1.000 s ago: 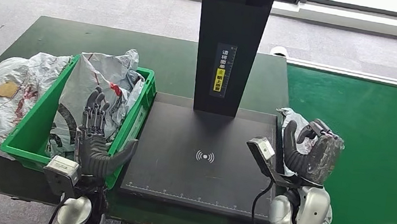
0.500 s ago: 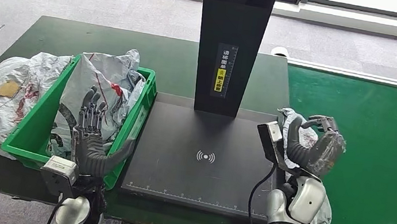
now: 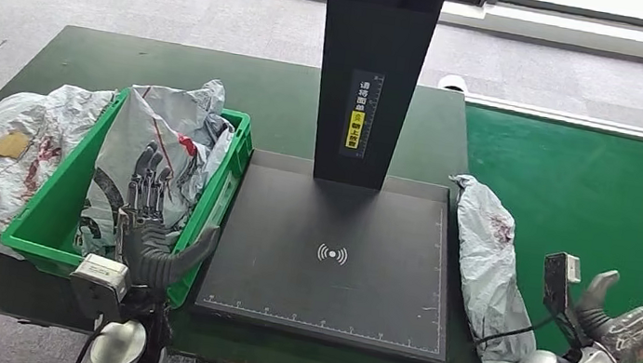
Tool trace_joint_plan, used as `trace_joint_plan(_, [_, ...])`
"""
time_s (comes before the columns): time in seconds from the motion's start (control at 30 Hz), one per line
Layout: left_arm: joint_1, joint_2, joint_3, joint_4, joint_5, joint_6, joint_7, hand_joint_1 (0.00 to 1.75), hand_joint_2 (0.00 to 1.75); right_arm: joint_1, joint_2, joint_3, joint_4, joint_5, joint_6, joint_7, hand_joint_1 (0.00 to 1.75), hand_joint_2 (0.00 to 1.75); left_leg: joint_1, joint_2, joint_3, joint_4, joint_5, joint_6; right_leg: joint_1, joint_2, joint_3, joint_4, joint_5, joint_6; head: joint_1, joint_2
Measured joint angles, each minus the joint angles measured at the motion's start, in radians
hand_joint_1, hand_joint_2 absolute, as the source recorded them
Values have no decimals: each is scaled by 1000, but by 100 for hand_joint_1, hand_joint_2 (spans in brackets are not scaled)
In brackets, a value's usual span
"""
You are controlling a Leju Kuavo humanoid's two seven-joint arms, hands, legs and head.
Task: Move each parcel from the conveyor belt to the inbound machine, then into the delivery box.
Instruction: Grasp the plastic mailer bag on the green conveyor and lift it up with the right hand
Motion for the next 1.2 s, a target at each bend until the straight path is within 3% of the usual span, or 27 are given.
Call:
trace_joint_plan(0.3, [-1,-2,0,4,-33,-19,0,0,175,-46,-23,-154,147,-37,0,-36,0,0,0,2,1,0,0,0,0,1,0,0,0,0,0,0])
trace_joint_plan(0.7, [-3,-3,1,13,-42,-29,0,0,175,-94,-67,-194,356,-145,17,-102,0,0,0,2,1,0,0,0,0,1,0,0,0,0,0,0])
trace_joint_plan(0.77, [-3,-3,1,15,-43,-34,0,0,175,-105,-76,-203,394,-205,75,-160,0,0,0,3,1,0,0,0,0,2,0,0,0,0,0,0])
trace_joint_plan(0.9, [-4,-3,1,22,-43,-42,0,0,175,-118,-90,-214,460,-304,304,-317,0,0,0,3,1,0,0,0,0,2,0,0,0,0,0,0])
trace_joint_plan(1.0, [-5,-3,1,29,-42,-43,0,0,175,-121,-89,-214,485,-316,377,-369,0,0,0,2,1,0,0,0,0,2,0,0,0,0,0,0])
trace_joint_plan(1.13, [-11,-2,0,43,-30,-43,0,0,175,-123,-89,-209,502,-335,436,-439,0,175,0,3,1,0,0,0,0,2,0,0,1,0,0,0])
trace_joint_plan(1.2, [-21,-1,-3,52,-17,-42,0,0,175,-121,-88,-201,507,-351,477,-506,0,175,0,3,1,0,0,0,0,2,0,0,1,0,0,0])
